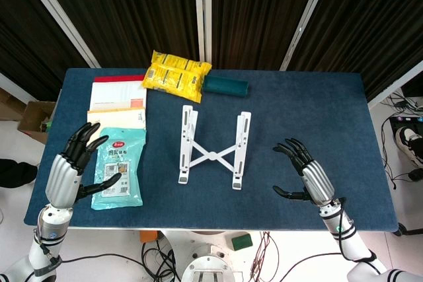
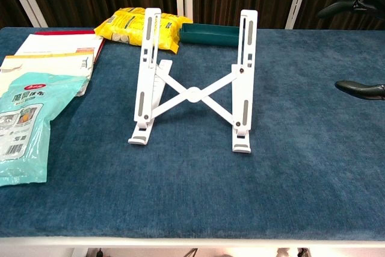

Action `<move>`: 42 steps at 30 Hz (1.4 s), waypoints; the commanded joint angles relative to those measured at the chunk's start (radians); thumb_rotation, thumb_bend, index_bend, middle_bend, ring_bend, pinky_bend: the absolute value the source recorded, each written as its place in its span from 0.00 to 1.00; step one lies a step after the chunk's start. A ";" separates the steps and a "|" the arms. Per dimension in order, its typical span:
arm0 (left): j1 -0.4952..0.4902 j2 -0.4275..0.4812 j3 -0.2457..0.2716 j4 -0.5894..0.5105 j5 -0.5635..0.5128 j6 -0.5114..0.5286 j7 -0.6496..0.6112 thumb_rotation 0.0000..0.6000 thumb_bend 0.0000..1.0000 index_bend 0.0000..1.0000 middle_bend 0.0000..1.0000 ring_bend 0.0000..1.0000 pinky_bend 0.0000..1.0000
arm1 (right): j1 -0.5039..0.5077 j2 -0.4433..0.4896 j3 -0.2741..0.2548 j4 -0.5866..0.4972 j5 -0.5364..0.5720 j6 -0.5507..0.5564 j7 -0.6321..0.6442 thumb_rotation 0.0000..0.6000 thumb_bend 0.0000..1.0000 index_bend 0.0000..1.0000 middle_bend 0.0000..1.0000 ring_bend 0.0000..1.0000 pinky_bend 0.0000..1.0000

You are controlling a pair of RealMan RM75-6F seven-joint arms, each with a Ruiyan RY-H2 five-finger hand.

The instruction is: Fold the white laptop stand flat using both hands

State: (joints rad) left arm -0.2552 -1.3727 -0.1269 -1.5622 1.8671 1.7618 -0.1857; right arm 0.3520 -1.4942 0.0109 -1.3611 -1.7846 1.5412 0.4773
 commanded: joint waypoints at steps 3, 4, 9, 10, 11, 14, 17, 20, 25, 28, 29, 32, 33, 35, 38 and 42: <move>-0.002 0.001 0.003 0.006 -0.015 -0.003 -0.005 1.00 0.13 0.16 0.05 0.03 0.16 | 0.007 0.000 -0.001 0.000 0.008 -0.012 0.003 1.00 0.18 0.07 0.21 0.03 0.04; -0.002 0.003 0.005 0.006 -0.020 -0.006 -0.006 1.00 0.13 0.16 0.05 0.03 0.16 | 0.010 0.002 -0.001 -0.002 0.011 -0.017 0.005 1.00 0.18 0.07 0.21 0.03 0.04; 0.014 0.053 0.032 -0.017 -0.079 -0.069 0.045 1.00 0.13 0.17 0.05 0.03 0.16 | 0.040 0.068 0.008 -0.041 0.043 -0.089 -0.011 1.00 0.18 0.07 0.21 0.03 0.05; 0.020 0.068 0.040 -0.027 -0.095 -0.086 0.058 1.00 0.13 0.17 0.05 0.03 0.16 | 0.049 0.090 0.013 -0.055 0.057 -0.113 -0.016 1.00 0.18 0.07 0.21 0.03 0.05; 0.027 0.088 0.050 -0.042 -0.117 -0.108 0.074 1.00 0.13 0.17 0.05 0.03 0.16 | 0.063 0.125 0.018 -0.080 0.079 -0.153 -0.018 1.00 0.18 0.07 0.21 0.03 0.05; 0.046 0.128 0.073 -0.068 -0.172 -0.154 0.101 1.00 0.13 0.18 0.05 0.03 0.16 | 0.098 0.209 0.025 -0.136 0.136 -0.260 0.003 1.00 0.18 0.06 0.20 0.03 0.05; 0.070 0.149 0.086 -0.073 -0.226 -0.175 0.117 1.00 0.13 0.19 0.05 0.03 0.16 | 0.147 0.281 0.035 -0.159 0.196 -0.386 0.073 1.00 0.18 0.06 0.20 0.03 0.05; 0.094 0.162 0.099 -0.074 -0.270 -0.188 0.109 1.00 0.13 0.19 0.05 0.03 0.16 | 0.195 0.310 0.050 -0.136 0.257 -0.504 0.153 1.00 0.17 0.06 0.20 0.03 0.05; 0.125 0.159 0.101 -0.056 -0.305 -0.176 0.091 1.00 0.13 0.19 0.05 0.03 0.16 | 0.265 0.277 0.067 -0.042 0.310 -0.648 0.204 1.00 0.11 0.06 0.21 0.03 0.05; 0.134 0.155 0.101 -0.049 -0.315 -0.175 0.082 1.00 0.13 0.19 0.05 0.03 0.16 | 0.300 0.242 0.080 0.003 0.331 -0.707 0.228 1.00 0.06 0.06 0.21 0.03 0.05; 0.136 0.154 0.101 -0.048 -0.316 -0.176 0.080 1.00 0.13 0.19 0.05 0.03 0.16 | 0.311 0.231 0.086 0.015 0.338 -0.723 0.239 1.00 0.04 0.06 0.21 0.03 0.05; 0.136 0.156 0.100 -0.048 -0.317 -0.184 0.082 1.00 0.13 0.19 0.05 0.03 0.16 | 0.361 0.198 0.111 0.041 0.360 -0.797 0.300 1.00 0.01 0.06 0.19 0.03 0.04; 0.136 0.157 0.100 -0.049 -0.318 -0.186 0.083 1.00 0.13 0.19 0.05 0.03 0.16 | 0.376 0.190 0.118 0.045 0.364 -0.819 0.321 1.00 0.00 0.06 0.18 0.02 0.03; 0.137 0.158 0.098 -0.052 -0.319 -0.189 0.083 1.00 0.13 0.19 0.05 0.03 0.16 | 0.406 0.173 0.131 0.052 0.362 -0.855 0.366 1.00 0.00 0.06 0.17 0.02 0.02; 0.138 0.159 0.096 -0.055 -0.320 -0.192 0.082 1.00 0.13 0.19 0.05 0.03 0.16 | 0.458 0.141 0.143 0.063 0.332 -0.901 0.455 1.00 0.00 0.06 0.16 0.02 0.00; 0.142 0.164 0.097 -0.059 -0.321 -0.196 0.082 1.00 0.13 0.19 0.05 0.03 0.16 | 0.510 0.117 0.151 0.064 0.296 -0.947 0.622 1.00 0.00 0.06 0.16 0.02 0.00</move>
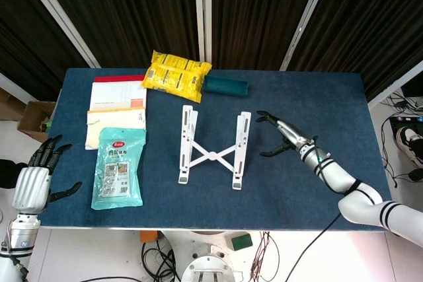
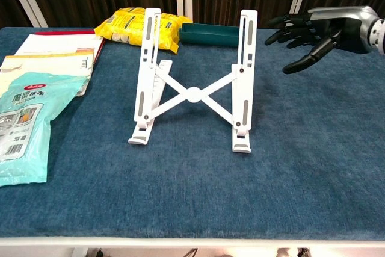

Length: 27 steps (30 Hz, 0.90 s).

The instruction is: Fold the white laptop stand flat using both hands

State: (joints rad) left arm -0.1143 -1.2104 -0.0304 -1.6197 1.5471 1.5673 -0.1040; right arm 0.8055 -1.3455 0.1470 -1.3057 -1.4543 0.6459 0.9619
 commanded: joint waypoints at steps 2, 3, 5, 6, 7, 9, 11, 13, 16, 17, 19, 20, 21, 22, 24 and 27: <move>0.005 0.004 0.000 -0.002 -0.003 -0.002 0.000 1.00 0.13 0.19 0.05 0.03 0.16 | 0.076 -0.050 0.015 0.037 -0.053 -0.055 0.211 1.00 0.00 0.06 0.16 0.02 0.00; 0.006 0.004 0.000 -0.002 -0.004 -0.002 -0.001 1.00 0.13 0.19 0.05 0.03 0.16 | 0.082 -0.061 0.015 0.052 -0.058 -0.053 0.234 1.00 0.00 0.06 0.16 0.02 0.00; 0.008 0.005 0.001 -0.002 -0.005 -0.004 -0.005 1.00 0.13 0.19 0.05 0.03 0.16 | 0.093 -0.082 0.014 0.073 -0.070 -0.040 0.292 1.00 0.00 0.06 0.16 0.02 0.00; 0.008 0.006 0.001 -0.002 -0.006 -0.006 -0.006 1.00 0.13 0.19 0.05 0.03 0.16 | 0.098 -0.089 0.012 0.076 -0.079 -0.033 0.321 1.00 0.00 0.06 0.16 0.02 0.00; 0.008 0.007 0.001 -0.002 -0.007 -0.009 -0.006 1.00 0.13 0.19 0.05 0.03 0.16 | 0.103 -0.094 0.007 0.080 -0.091 -0.026 0.346 1.00 0.00 0.06 0.16 0.02 0.00; 0.006 0.010 -0.001 -0.002 -0.010 -0.017 -0.007 1.00 0.13 0.19 0.05 0.03 0.16 | 0.119 -0.106 -0.010 0.090 -0.126 -0.010 0.391 1.00 0.00 0.06 0.16 0.02 0.00; 0.003 0.013 -0.003 -0.003 -0.010 -0.024 -0.012 1.00 0.13 0.19 0.05 0.03 0.16 | 0.134 -0.117 -0.029 0.096 -0.158 0.009 0.430 1.00 0.00 0.06 0.17 0.02 0.00; 0.000 0.015 -0.005 -0.003 -0.009 -0.028 -0.023 1.00 0.13 0.19 0.05 0.03 0.16 | 0.144 -0.122 -0.047 0.095 -0.188 0.035 0.467 1.00 0.00 0.06 0.19 0.02 0.00; -0.007 0.026 -0.007 0.000 -0.007 -0.042 -0.050 1.00 0.13 0.19 0.05 0.03 0.16 | 0.149 -0.120 -0.086 0.093 -0.239 0.097 0.522 1.00 0.00 0.10 0.22 0.03 0.00; -0.011 0.032 -0.008 0.000 -0.008 -0.050 -0.061 1.00 0.13 0.19 0.05 0.03 0.16 | 0.146 -0.117 -0.101 0.090 -0.255 0.126 0.544 1.00 0.00 0.11 0.23 0.03 0.00; -0.018 0.043 -0.010 0.000 -0.005 -0.062 -0.076 1.00 0.13 0.19 0.05 0.03 0.16 | 0.139 -0.107 -0.126 0.084 -0.280 0.174 0.571 1.00 0.01 0.12 0.24 0.04 0.00; -0.024 0.049 -0.012 0.000 -0.003 -0.070 -0.087 1.00 0.13 0.19 0.05 0.03 0.16 | 0.132 -0.099 -0.141 0.078 -0.296 0.208 0.582 1.00 0.01 0.13 0.24 0.04 0.00; -0.029 0.054 -0.013 -0.001 -0.002 -0.076 -0.097 1.00 0.13 0.19 0.05 0.03 0.16 | 0.127 -0.091 -0.153 0.073 -0.308 0.234 0.586 1.00 0.01 0.13 0.24 0.04 0.00; -0.035 0.058 -0.014 -0.001 0.000 -0.084 -0.109 1.00 0.13 0.19 0.05 0.03 0.16 | 0.121 -0.084 -0.165 0.065 -0.320 0.259 0.588 1.00 0.01 0.13 0.25 0.05 0.00; -0.049 0.069 -0.017 -0.002 0.002 -0.105 -0.137 1.00 0.13 0.19 0.05 0.03 0.16 | 0.107 -0.063 -0.191 0.042 -0.346 0.314 0.585 1.00 0.01 0.13 0.25 0.05 0.00; -0.068 0.078 -0.022 0.002 0.006 -0.130 -0.156 1.00 0.12 0.19 0.05 0.03 0.16 | 0.086 -0.032 -0.222 0.002 -0.373 0.384 0.560 1.00 0.01 0.13 0.25 0.05 0.00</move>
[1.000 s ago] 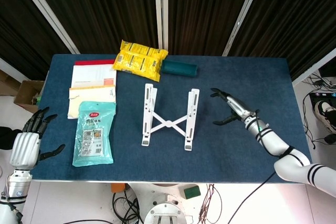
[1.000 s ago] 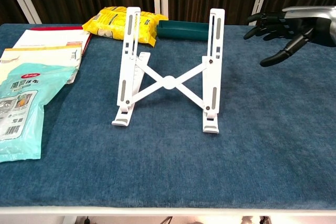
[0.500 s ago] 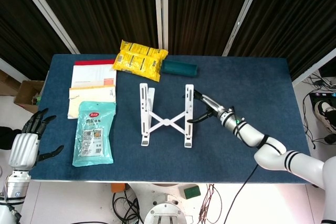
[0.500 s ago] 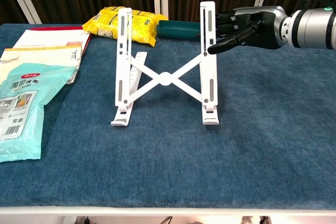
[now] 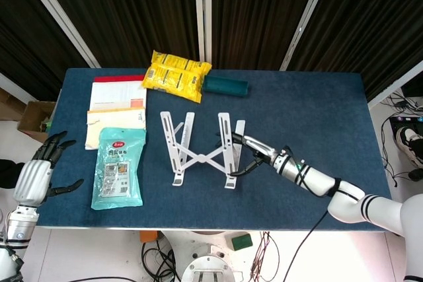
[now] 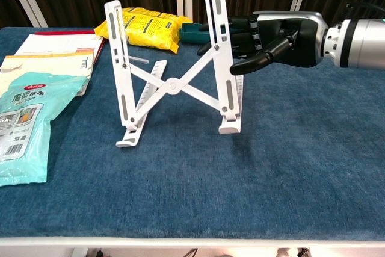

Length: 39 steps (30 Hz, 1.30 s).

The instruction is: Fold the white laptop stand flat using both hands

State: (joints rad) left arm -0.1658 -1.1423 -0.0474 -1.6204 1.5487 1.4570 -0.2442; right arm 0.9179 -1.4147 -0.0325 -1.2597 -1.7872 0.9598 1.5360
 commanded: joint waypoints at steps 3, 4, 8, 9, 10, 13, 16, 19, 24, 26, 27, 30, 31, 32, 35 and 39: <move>-0.032 0.012 -0.009 0.005 0.006 -0.037 -0.026 1.00 0.12 0.18 0.05 0.03 0.16 | -0.047 0.061 -0.068 -0.085 -0.059 0.126 -0.052 1.00 0.01 0.13 0.25 0.05 0.00; -0.037 0.012 -0.009 0.006 0.007 -0.043 -0.033 1.00 0.12 0.18 0.05 0.03 0.16 | -0.053 0.066 -0.076 -0.097 -0.065 0.139 -0.065 1.00 0.01 0.13 0.25 0.05 0.00; -0.063 0.014 -0.011 0.017 0.004 -0.086 -0.088 1.00 0.12 0.17 0.05 0.03 0.16 | -0.068 0.076 -0.104 -0.147 -0.085 0.174 -0.129 1.00 0.02 0.13 0.25 0.05 0.00; -0.071 0.016 -0.012 0.020 0.002 -0.098 -0.103 1.00 0.12 0.17 0.05 0.03 0.16 | -0.072 0.074 -0.112 -0.160 -0.090 0.181 -0.148 1.00 0.02 0.13 0.25 0.05 0.00; -0.076 0.016 -0.013 0.023 0.001 -0.105 -0.111 1.00 0.12 0.16 0.05 0.03 0.16 | -0.075 0.071 -0.117 -0.169 -0.092 0.184 -0.161 1.00 0.02 0.13 0.25 0.05 0.00; -0.085 0.016 -0.012 0.028 0.003 -0.114 -0.117 1.00 0.13 0.16 0.05 0.03 0.16 | -0.088 0.054 -0.133 -0.191 -0.084 0.192 -0.173 1.00 0.02 0.13 0.25 0.05 0.00; -0.084 0.015 -0.004 0.027 0.009 -0.113 -0.112 1.00 0.12 0.16 0.05 0.03 0.16 | -0.105 0.024 -0.143 -0.185 -0.054 0.191 -0.164 1.00 0.03 0.13 0.25 0.05 0.00; -0.080 0.015 0.002 0.026 0.009 -0.107 -0.106 1.00 0.13 0.16 0.05 0.03 0.16 | -0.119 -0.002 -0.152 -0.177 -0.022 0.183 -0.131 1.00 0.04 0.13 0.25 0.05 0.00; -0.076 0.015 0.006 0.028 0.003 -0.106 -0.106 1.00 0.12 0.16 0.05 0.03 0.16 | -0.138 -0.037 -0.165 -0.180 0.027 0.170 -0.023 1.00 0.06 0.13 0.25 0.05 0.00; -0.077 0.015 0.008 0.029 0.003 -0.106 -0.108 1.00 0.13 0.16 0.05 0.03 0.16 | -0.144 -0.048 -0.169 -0.181 0.043 0.166 0.034 1.00 0.07 0.13 0.25 0.05 0.00; -0.078 0.014 0.009 0.030 0.004 -0.107 -0.107 1.00 0.13 0.16 0.05 0.03 0.16 | -0.146 -0.053 -0.170 -0.181 0.048 0.164 0.055 1.00 0.08 0.13 0.25 0.05 0.00; -0.080 0.013 0.011 0.030 0.007 -0.109 -0.105 1.00 0.13 0.16 0.05 0.03 0.16 | -0.148 -0.063 -0.176 -0.180 0.056 0.155 0.115 1.00 0.08 0.14 0.25 0.05 0.00; -0.081 0.012 0.011 0.031 0.006 -0.109 -0.105 1.00 0.12 0.16 0.05 0.03 0.16 | -0.149 -0.066 -0.178 -0.179 0.059 0.152 0.134 1.00 0.08 0.14 0.25 0.05 0.00; -0.082 0.011 0.011 0.032 0.006 -0.110 -0.105 1.00 0.13 0.16 0.05 0.03 0.16 | -0.149 -0.069 -0.180 -0.176 0.058 0.150 0.142 1.00 0.08 0.14 0.25 0.05 0.00; -0.086 0.008 0.009 0.035 0.004 -0.114 -0.109 1.00 0.12 0.16 0.05 0.03 0.16 | -0.150 -0.068 -0.179 -0.169 0.053 0.158 0.143 1.00 0.08 0.14 0.25 0.05 0.00; -0.107 -0.006 -0.004 0.053 0.002 -0.128 -0.132 1.00 0.12 0.16 0.05 0.03 0.16 | -0.153 -0.025 -0.166 -0.172 0.019 0.213 0.058 1.00 0.09 0.14 0.25 0.05 0.00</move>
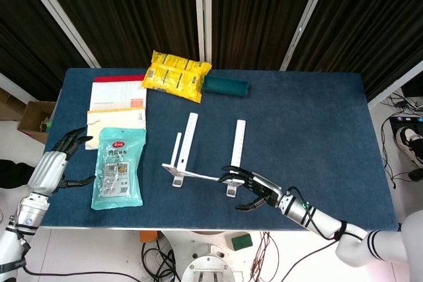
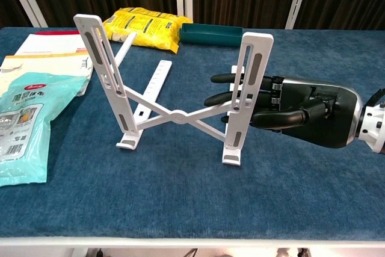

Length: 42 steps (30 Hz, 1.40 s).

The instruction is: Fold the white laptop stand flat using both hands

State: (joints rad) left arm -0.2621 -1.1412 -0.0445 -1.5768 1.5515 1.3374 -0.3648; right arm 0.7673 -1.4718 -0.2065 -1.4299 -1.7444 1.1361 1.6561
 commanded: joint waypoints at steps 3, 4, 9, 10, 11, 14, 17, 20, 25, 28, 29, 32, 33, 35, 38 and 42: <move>-0.042 -0.027 -0.022 0.031 0.005 -0.030 -0.051 1.00 0.13 0.16 0.05 0.03 0.16 | 0.000 0.100 0.010 -0.039 -0.038 0.059 -0.124 1.00 0.09 0.14 0.25 0.05 0.00; -0.054 -0.035 -0.028 0.039 0.011 -0.035 -0.069 1.00 0.13 0.15 0.05 0.03 0.16 | 0.001 0.122 0.011 -0.055 -0.037 0.063 -0.135 1.00 0.09 0.14 0.25 0.05 0.00; -0.137 -0.092 -0.045 0.079 0.080 -0.064 -0.252 1.00 0.13 0.14 0.05 0.03 0.16 | -0.007 0.230 0.017 -0.132 -0.021 0.086 -0.191 1.00 0.09 0.14 0.25 0.05 0.00; -0.156 -0.100 -0.044 0.084 0.096 -0.074 -0.294 1.00 0.13 0.13 0.05 0.03 0.16 | -0.009 0.245 0.018 -0.143 -0.021 0.090 -0.198 1.00 0.09 0.14 0.25 0.05 0.00; -0.181 -0.109 -0.040 0.093 0.120 -0.087 -0.349 1.00 0.13 0.13 0.04 0.03 0.16 | -0.011 0.264 0.017 -0.156 -0.023 0.095 -0.206 1.00 0.09 0.14 0.25 0.05 0.00; -0.236 -0.133 -0.029 0.116 0.168 -0.110 -0.462 1.00 0.13 0.12 0.03 0.03 0.16 | -0.021 0.294 0.015 -0.178 -0.024 0.106 -0.223 1.00 0.09 0.14 0.25 0.05 0.00; -0.290 -0.168 -0.014 0.152 0.215 -0.118 -0.568 1.00 0.13 0.12 0.03 0.03 0.16 | -0.035 0.308 0.009 -0.190 -0.026 0.111 -0.234 1.00 0.09 0.14 0.25 0.05 0.00; -0.328 -0.198 0.002 0.184 0.242 -0.118 -0.656 1.00 0.13 0.11 0.02 0.03 0.17 | -0.045 0.310 0.005 -0.192 -0.028 0.113 -0.232 1.00 0.09 0.14 0.25 0.05 0.00; -0.368 -0.247 0.031 0.233 0.271 -0.092 -0.778 1.00 0.13 0.09 0.02 0.03 0.17 | -0.063 0.310 0.004 -0.189 -0.030 0.123 -0.229 1.00 0.09 0.14 0.25 0.05 0.00; -0.386 -0.282 0.035 0.263 0.271 -0.079 -0.809 1.00 0.13 0.09 0.02 0.03 0.17 | -0.073 0.312 0.002 -0.187 -0.034 0.130 -0.231 1.00 0.09 0.14 0.25 0.05 0.00; -0.392 -0.292 0.035 0.270 0.269 -0.078 -0.815 1.00 0.13 0.09 0.02 0.03 0.17 | -0.076 0.312 0.002 -0.186 -0.035 0.132 -0.233 1.00 0.09 0.14 0.25 0.05 0.00; -0.412 -0.322 0.037 0.288 0.265 -0.074 -0.837 1.00 0.13 0.09 0.02 0.03 0.18 | -0.087 0.311 0.000 -0.180 -0.037 0.137 -0.239 1.00 0.09 0.14 0.25 0.05 0.00; -0.417 -0.330 0.037 0.293 0.265 -0.071 -0.840 1.00 0.13 0.09 0.02 0.03 0.18 | -0.091 0.310 0.000 -0.177 -0.035 0.137 -0.240 1.00 0.09 0.14 0.25 0.05 0.00; -0.428 -0.349 0.033 0.303 0.260 -0.062 -0.845 1.00 0.13 0.09 0.02 0.03 0.18 | -0.098 0.307 -0.001 -0.171 -0.032 0.138 -0.234 1.00 0.09 0.14 0.25 0.05 0.00; -0.442 -0.366 0.032 0.311 0.255 -0.052 -0.859 1.00 0.13 0.09 0.02 0.03 0.18 | -0.107 0.303 -0.001 -0.162 -0.032 0.145 -0.223 1.00 0.09 0.14 0.25 0.05 0.00; -0.459 -0.379 0.052 0.321 0.257 -0.060 -0.877 1.00 0.13 0.09 0.02 0.03 0.21 | -0.117 0.303 -0.001 -0.152 -0.033 0.150 -0.216 1.00 0.09 0.14 0.25 0.05 0.00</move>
State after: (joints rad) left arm -0.7166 -1.5154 0.0020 -1.2596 1.8084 1.2806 -1.2381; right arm 0.6506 -1.1688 -0.2074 -1.5824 -1.7775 1.2861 1.4396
